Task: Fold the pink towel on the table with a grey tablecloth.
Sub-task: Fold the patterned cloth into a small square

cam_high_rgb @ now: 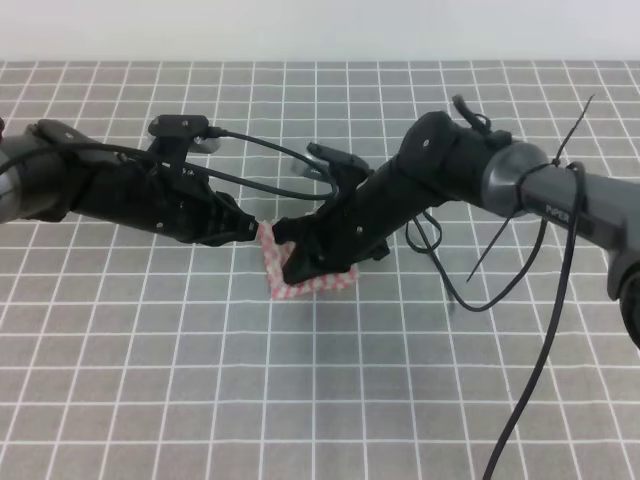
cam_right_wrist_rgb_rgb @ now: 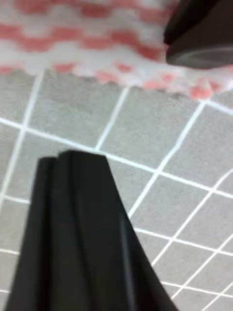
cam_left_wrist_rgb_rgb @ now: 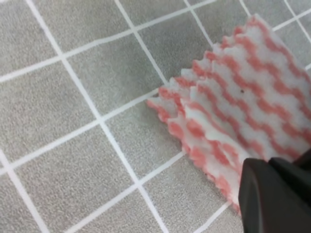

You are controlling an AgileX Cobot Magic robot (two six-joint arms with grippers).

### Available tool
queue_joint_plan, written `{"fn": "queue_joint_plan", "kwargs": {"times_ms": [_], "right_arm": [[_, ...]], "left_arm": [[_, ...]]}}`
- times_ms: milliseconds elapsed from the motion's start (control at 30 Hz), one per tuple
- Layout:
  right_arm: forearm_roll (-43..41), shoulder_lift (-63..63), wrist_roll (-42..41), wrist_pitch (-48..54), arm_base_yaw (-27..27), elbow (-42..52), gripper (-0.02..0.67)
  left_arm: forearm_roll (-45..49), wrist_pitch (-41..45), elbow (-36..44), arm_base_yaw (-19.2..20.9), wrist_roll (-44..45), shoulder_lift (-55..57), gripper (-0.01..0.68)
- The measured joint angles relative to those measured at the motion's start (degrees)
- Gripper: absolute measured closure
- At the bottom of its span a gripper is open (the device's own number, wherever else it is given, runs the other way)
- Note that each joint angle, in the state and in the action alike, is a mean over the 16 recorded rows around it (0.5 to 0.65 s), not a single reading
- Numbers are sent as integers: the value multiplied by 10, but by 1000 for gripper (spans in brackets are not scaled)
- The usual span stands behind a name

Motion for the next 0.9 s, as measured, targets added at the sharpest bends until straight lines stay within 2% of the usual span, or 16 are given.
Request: {"fn": "queue_joint_plan", "kwargs": {"times_ms": [433, 900], "right_arm": [[3, 6, -9, 4, 6, -6, 664], [-35, -14, 6, 21, -20, -20, 664]], "left_arm": [[-20, -3, 0, 0, 8, 0, 675], [-100, -8, 0, -12, 55, 8, 675]]}}
